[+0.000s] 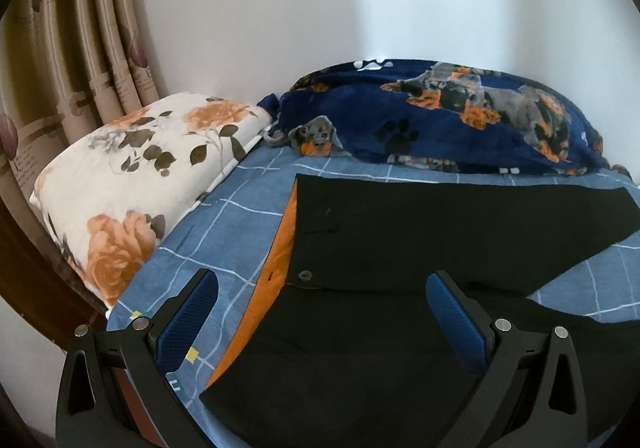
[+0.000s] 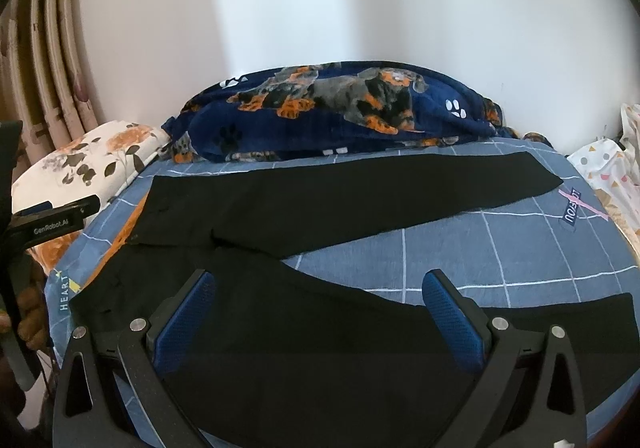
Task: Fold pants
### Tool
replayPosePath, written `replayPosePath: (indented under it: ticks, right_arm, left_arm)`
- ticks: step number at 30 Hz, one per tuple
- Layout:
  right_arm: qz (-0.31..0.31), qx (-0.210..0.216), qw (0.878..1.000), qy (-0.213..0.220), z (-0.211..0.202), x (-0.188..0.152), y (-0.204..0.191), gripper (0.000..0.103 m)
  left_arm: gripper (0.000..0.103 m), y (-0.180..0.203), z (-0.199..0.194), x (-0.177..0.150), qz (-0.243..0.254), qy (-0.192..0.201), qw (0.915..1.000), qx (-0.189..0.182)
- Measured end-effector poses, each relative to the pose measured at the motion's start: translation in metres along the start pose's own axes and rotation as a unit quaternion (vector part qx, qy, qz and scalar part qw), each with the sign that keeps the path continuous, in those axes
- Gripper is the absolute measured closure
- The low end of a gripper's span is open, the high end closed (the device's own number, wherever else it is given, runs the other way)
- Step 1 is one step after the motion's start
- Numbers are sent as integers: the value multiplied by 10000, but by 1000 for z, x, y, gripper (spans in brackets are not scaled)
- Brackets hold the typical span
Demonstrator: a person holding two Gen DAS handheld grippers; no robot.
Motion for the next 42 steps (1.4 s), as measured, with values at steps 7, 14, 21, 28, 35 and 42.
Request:
replayPosePath:
  ticks: [7, 14, 21, 28, 35, 42]
  right_arm:
    - [20, -77, 9999, -149, 9, -6, 2, 0]
    - [-11, -161, 9997, -198, 14, -6, 0, 0]
    - [-83, -189, 9993, -326, 26, -7, -4, 0]
    - [-195, -195, 9980, -562, 44, -13, -12, 0]
    - [-237, -240, 9962, -801, 60, -21, -11, 0]
    - [-267, -273, 9944, -990, 72, -28, -10, 0]
  left_arm:
    - [0, -9, 21, 2, 29, -101, 9999, 68]
    - [0, -15, 41, 8, 85, -128, 9998, 103]
    - [0, -28, 82, 23, 299, -182, 9993, -145]
    - [1, -48, 150, 39, 218, -522, 9945, -878]
    - [42, -70, 237, 43, 37, -1256, 9815, -1447]
    - [43, -69, 291, 42, -250, -1789, 9589, -2188]
Point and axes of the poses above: each gripper's, at about its wrist camera, not at the fingertips, and z roughly the way its jaws point, y to its right, x to its top, the point moved 6 cm from there along z, roughly the way its jaws point, and after that the axes turned 4 degrees about y, right-handed, at the moved point
